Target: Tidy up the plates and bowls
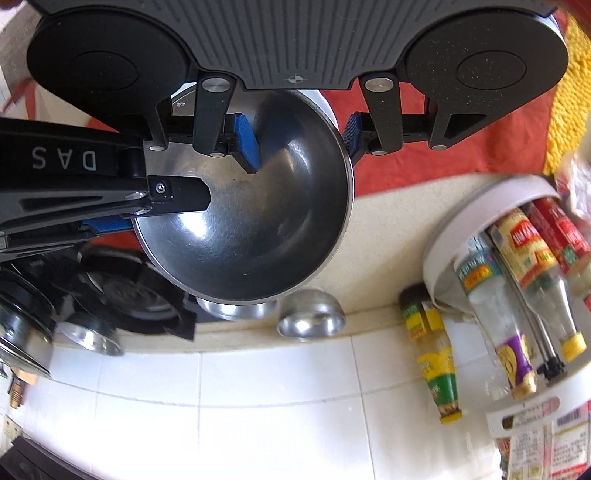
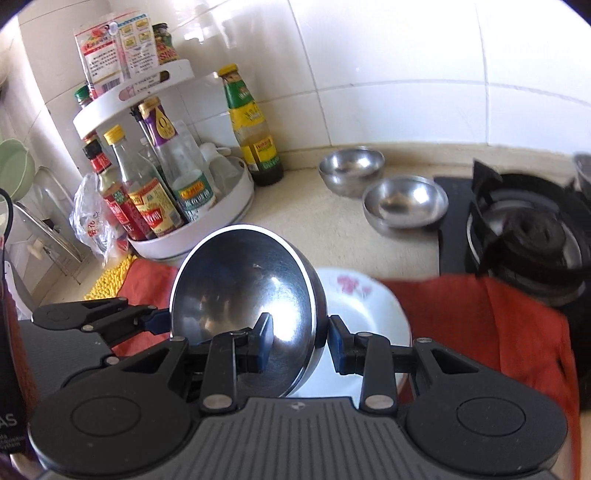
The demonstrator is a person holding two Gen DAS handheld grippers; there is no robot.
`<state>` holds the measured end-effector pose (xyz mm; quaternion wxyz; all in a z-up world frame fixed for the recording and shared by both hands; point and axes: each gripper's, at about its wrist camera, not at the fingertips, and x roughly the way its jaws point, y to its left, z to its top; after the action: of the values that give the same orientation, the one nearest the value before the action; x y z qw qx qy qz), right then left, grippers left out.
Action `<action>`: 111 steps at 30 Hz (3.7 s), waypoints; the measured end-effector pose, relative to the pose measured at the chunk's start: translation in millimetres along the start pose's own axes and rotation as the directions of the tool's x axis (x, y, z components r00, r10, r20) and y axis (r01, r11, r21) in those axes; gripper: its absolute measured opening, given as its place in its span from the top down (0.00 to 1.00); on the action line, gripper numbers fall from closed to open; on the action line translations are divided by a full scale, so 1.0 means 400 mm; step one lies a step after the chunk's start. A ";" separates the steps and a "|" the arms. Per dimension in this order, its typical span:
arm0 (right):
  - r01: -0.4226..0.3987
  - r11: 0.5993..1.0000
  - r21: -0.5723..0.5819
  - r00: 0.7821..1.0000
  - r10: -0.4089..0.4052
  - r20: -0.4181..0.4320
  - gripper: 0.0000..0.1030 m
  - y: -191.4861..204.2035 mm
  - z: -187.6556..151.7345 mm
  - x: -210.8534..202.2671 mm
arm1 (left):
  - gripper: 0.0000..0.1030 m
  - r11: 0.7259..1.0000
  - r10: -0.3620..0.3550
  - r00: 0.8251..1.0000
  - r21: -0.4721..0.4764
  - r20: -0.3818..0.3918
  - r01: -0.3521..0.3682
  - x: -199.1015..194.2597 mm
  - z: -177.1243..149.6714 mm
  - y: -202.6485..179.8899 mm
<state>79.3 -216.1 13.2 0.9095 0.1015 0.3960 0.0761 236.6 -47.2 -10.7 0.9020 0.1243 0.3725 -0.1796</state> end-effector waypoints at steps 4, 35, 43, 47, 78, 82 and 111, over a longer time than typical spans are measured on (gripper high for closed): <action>0.018 0.999 0.033 0.999 -0.017 -0.027 0.67 0.004 -0.048 0.004 | 0.47 1.000 -0.014 0.999 0.024 -0.036 0.015 0.000 -0.042 -0.010; 0.054 0.994 0.099 0.996 -0.061 0.072 0.67 -0.228 0.301 0.185 | 0.44 0.998 -0.001 0.999 0.064 0.047 -0.002 0.264 0.315 -0.057; 0.042 0.993 0.108 0.999 -0.044 0.016 0.67 -0.312 0.339 0.287 | 0.43 0.997 0.021 1.000 0.070 -0.020 -0.020 0.388 0.371 -0.081; 0.045 0.993 0.105 0.999 -0.044 -0.009 0.67 -0.343 0.345 0.326 | 0.44 0.997 0.029 0.998 0.068 -0.050 -0.025 0.435 0.384 -0.085; 0.083 0.984 0.155 0.990 -0.063 -0.126 0.62 -0.383 0.343 0.447 | 0.48 0.983 -0.156 0.976 -0.121 -0.153 0.138 0.586 0.367 0.035; 0.067 0.986 0.156 0.989 -0.045 -0.143 0.64 -0.371 0.339 0.440 | 0.56 0.979 -0.184 0.971 -0.122 -0.152 0.166 0.578 0.356 0.035; -0.060 0.997 0.038 0.991 0.064 -0.121 0.64 -0.227 0.367 0.414 | 0.31 0.988 0.044 0.997 -0.143 -0.062 -0.052 0.372 0.282 0.227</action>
<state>304.4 -286.1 -27.8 0.8789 0.1245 0.4486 0.1036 443.3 -39.9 -31.1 0.9014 0.0726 0.4076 -0.1266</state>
